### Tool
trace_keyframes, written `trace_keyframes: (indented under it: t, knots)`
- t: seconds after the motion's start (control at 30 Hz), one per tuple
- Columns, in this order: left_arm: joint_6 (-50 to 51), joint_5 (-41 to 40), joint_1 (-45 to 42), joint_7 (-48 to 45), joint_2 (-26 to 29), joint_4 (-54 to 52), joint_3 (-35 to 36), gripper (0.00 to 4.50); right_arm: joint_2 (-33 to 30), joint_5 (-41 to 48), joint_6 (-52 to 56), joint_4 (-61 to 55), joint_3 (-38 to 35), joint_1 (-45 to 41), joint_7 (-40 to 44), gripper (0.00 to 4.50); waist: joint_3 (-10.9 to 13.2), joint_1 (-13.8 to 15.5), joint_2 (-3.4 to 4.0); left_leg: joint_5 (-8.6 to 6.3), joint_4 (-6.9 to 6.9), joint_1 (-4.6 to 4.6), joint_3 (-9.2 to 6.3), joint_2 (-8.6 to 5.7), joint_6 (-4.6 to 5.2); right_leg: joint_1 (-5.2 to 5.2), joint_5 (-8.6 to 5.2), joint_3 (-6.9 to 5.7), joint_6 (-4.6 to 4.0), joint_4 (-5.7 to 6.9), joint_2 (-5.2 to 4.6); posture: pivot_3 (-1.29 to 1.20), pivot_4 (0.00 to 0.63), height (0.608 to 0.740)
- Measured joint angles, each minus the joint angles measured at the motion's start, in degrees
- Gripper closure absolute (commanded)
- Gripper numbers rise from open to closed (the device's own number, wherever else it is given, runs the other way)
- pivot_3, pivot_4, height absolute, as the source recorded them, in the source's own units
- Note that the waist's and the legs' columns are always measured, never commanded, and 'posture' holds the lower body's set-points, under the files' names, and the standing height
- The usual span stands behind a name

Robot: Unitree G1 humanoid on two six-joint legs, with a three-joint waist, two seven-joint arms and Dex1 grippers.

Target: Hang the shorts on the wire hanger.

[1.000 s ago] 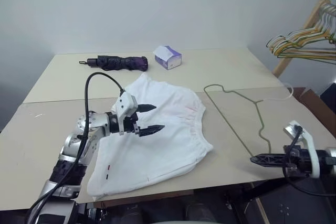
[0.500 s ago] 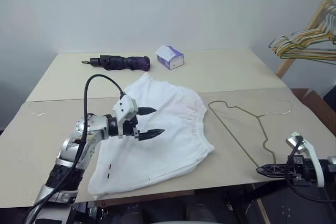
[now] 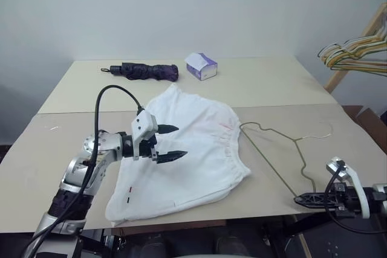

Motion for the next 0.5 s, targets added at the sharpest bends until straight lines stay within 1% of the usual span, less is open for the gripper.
trace_keyframes:
  t: [0.2,0.5]
  knots:
    - [-0.05,0.19,1.52,0.29,-0.02,-0.24,-0.01,0.05,-1.28,0.02,-0.01,-0.74,-0.2,2.69,0.91,4.5,-0.01,0.31,0.01,0.0,0.0,0.0,0.02,0.0,0.0,0.0,0.0,0.0,0.0,0.01,0.0,-0.12,0.0,0.74]
    - [-0.04,0.88,2.43,1.16,0.01,-1.44,-0.06,0.05,0.34,1.14,0.08,-3.68,-0.15,2.45,1.34,4.5,-0.01,0.49,0.02,0.0,0.02,0.01,0.01,-0.01,0.0,0.02,0.0,0.0,0.01,0.01,-0.01,-0.09,0.0,0.74]
